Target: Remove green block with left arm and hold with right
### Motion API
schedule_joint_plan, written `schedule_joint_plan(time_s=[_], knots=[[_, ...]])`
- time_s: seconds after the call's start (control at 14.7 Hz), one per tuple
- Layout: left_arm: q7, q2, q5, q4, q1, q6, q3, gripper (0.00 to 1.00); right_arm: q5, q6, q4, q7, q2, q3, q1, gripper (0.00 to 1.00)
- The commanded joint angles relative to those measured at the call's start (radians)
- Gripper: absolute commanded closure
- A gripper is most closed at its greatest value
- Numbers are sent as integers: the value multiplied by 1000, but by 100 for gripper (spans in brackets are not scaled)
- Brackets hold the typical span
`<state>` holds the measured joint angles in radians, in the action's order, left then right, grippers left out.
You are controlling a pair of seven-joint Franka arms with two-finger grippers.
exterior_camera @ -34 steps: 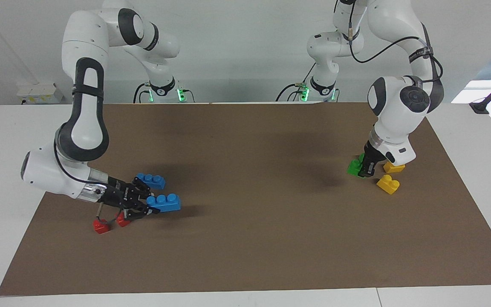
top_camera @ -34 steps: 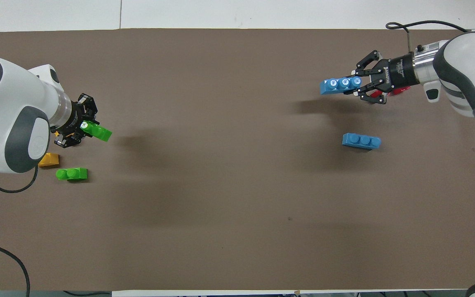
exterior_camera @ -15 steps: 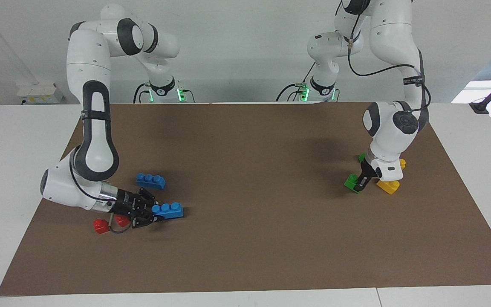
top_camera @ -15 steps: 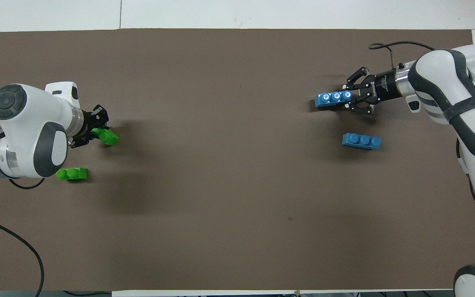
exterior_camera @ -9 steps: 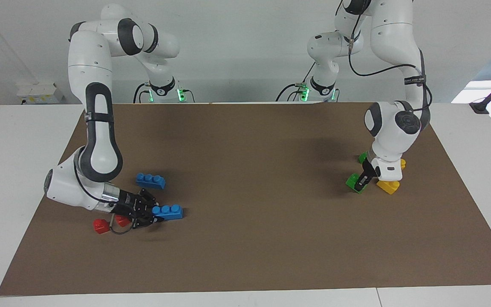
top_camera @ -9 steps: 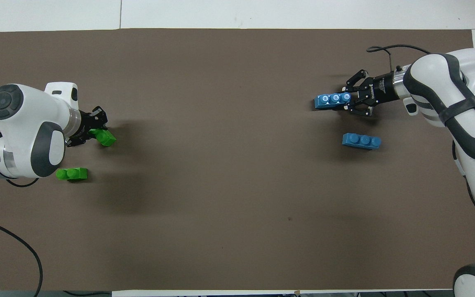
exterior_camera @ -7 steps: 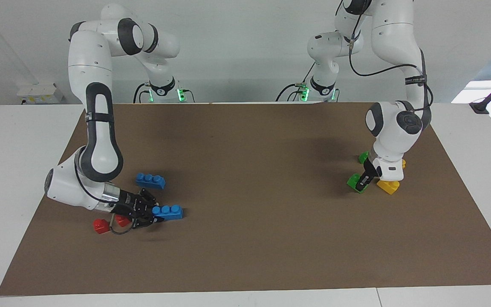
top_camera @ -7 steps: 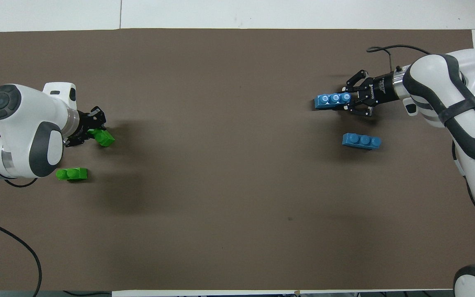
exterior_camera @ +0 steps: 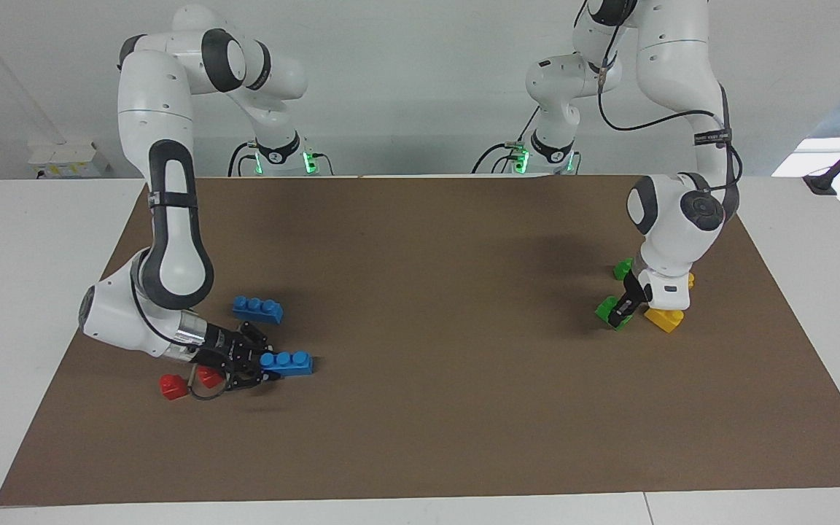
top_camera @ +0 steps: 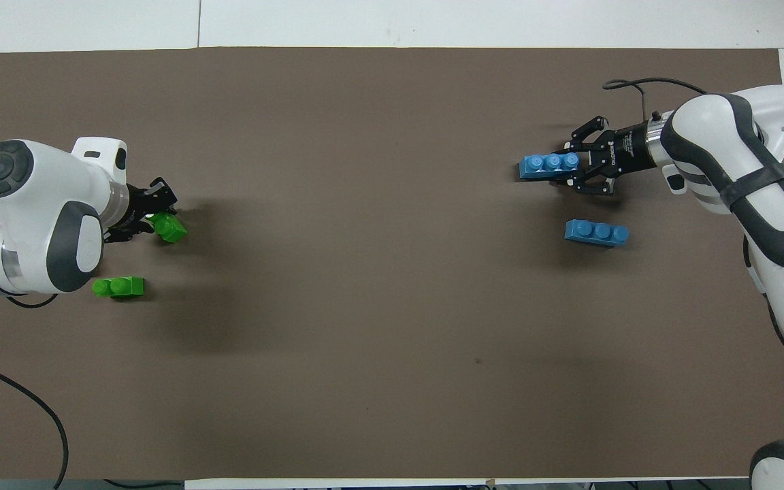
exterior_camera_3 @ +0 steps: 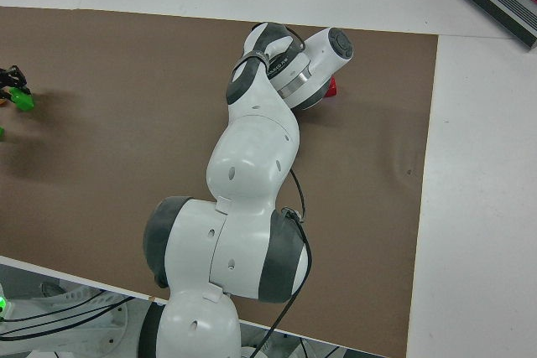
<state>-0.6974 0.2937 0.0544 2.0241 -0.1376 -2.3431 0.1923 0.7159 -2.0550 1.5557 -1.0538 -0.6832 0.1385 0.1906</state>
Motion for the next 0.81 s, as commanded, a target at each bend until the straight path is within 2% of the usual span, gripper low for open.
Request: schedule_joint_plan(time_s=[0.0,0.14,0.34,0.61,0.75], knots=[[30,-11,-8,-2,-8,24,3,0,-26,-31,37,-31,25,4,-14,5],[30,-31,-8,-7,-8,25,4,0,-27,-31,35,-58,48,4,-16,1],[30,-67,-7,-36,-7,68,6,0,-55,-22,27,-90,86,3,-16,1],[50,-73,-5,-192,7,253,10,0,-108,-4,24,-129,145,3,-17,1],[152,-88,-5,-251,9,323,13,0,-121,15,24,-155,171,3,-19,1]])
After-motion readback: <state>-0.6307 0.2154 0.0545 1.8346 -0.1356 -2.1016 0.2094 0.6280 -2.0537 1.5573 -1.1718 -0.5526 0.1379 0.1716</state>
